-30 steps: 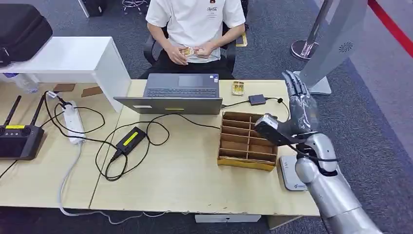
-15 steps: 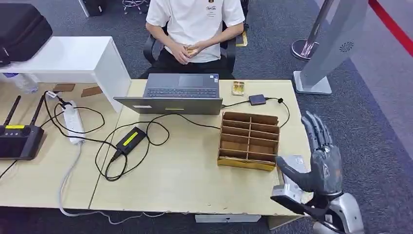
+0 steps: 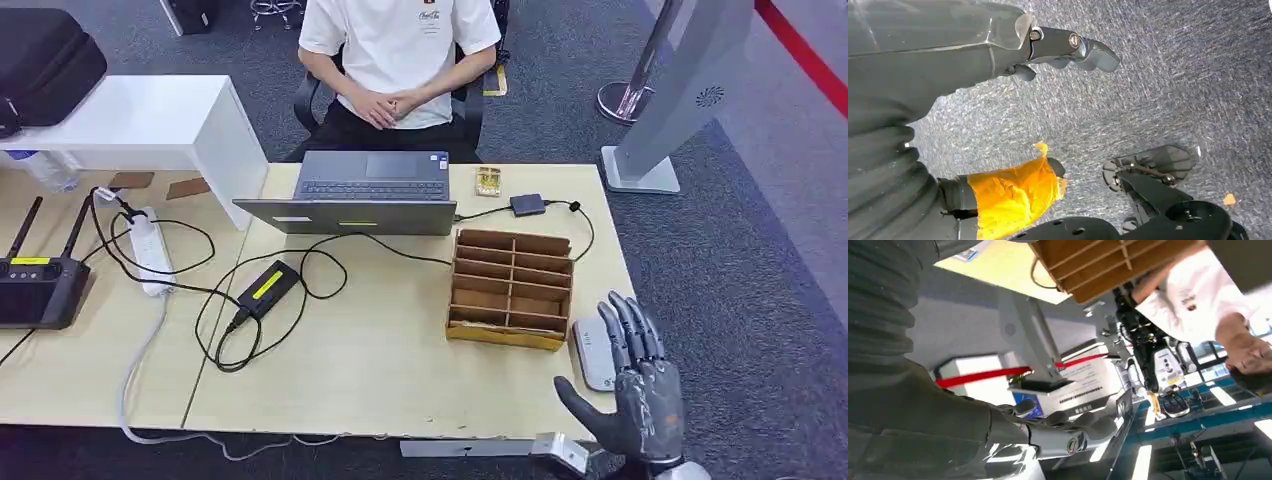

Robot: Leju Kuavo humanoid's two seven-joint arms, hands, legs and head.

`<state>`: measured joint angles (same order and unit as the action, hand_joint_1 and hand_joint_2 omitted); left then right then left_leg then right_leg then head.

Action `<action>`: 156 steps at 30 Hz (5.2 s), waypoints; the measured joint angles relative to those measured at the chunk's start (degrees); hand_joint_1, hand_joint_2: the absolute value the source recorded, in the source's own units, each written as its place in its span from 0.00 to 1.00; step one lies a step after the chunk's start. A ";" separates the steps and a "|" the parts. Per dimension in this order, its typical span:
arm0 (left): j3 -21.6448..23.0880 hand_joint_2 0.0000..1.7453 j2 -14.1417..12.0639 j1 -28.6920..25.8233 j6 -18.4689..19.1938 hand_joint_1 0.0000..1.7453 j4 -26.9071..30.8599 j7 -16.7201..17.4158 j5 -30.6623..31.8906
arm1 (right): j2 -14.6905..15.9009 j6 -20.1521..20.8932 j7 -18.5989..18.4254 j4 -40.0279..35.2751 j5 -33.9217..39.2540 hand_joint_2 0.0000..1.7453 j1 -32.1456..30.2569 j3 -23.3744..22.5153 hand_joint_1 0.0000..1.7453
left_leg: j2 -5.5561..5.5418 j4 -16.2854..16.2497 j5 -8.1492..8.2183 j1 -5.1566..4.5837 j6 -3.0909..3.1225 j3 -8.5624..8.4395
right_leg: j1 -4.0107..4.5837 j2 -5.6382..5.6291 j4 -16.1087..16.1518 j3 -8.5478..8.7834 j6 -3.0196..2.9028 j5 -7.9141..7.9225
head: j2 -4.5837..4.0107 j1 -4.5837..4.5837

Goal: Pass the card to the sensor for recognition and then transmit it.

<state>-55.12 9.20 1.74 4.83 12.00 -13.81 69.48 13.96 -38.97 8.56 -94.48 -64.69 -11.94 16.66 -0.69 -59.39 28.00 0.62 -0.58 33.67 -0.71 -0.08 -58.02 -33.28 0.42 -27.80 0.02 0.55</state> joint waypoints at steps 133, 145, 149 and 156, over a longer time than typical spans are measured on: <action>0.00 1.00 -0.13 0.67 2.95 0.00 0.00 1.36 3.72 | -10.64 -0.72 -2.53 32.76 -9.89 1.00 18.55 1.77 1.00 | 0.02 -0.01 -0.01 0.00 0.00 0.00 | 0.00 -0.03 -0.02 -0.01 0.00 0.00 | 0.00 -0.02; 0.00 1.00 -0.13 0.67 2.93 0.00 0.00 1.27 3.41 | -9.64 -0.72 -2.49 30.83 -8.53 1.00 17.49 1.79 1.00 | 0.01 -0.01 -0.01 -0.01 0.00 0.00 | 0.00 -0.02 -0.02 -0.01 0.00 0.00 | 0.00 -0.02; -0.02 1.00 -0.15 0.67 2.88 0.00 0.00 1.09 3.43 | -9.42 -0.72 -2.40 30.27 -8.53 1.00 16.86 1.77 1.00 | 0.02 -0.01 -0.01 -0.01 0.00 0.00 | 0.00 -0.03 -0.02 -0.01 0.00 0.00 | 0.00 0.00; -0.11 1.00 -0.15 0.67 2.21 0.00 0.00 -0.55 3.28 | -9.20 -0.74 -3.04 29.87 -8.84 1.00 16.42 1.79 1.00 | 0.02 -0.01 -0.01 0.00 0.00 -0.01 | 0.00 -0.03 -0.02 -0.01 0.00 0.00 | 0.00 -0.02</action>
<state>-55.23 9.05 2.41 7.04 12.00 -14.36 72.76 4.76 -39.71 5.53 -64.61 -73.53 4.47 18.45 -0.68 -59.39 27.99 0.62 -0.57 33.67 -0.71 -0.11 -58.04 -33.29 0.42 -27.80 0.02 0.52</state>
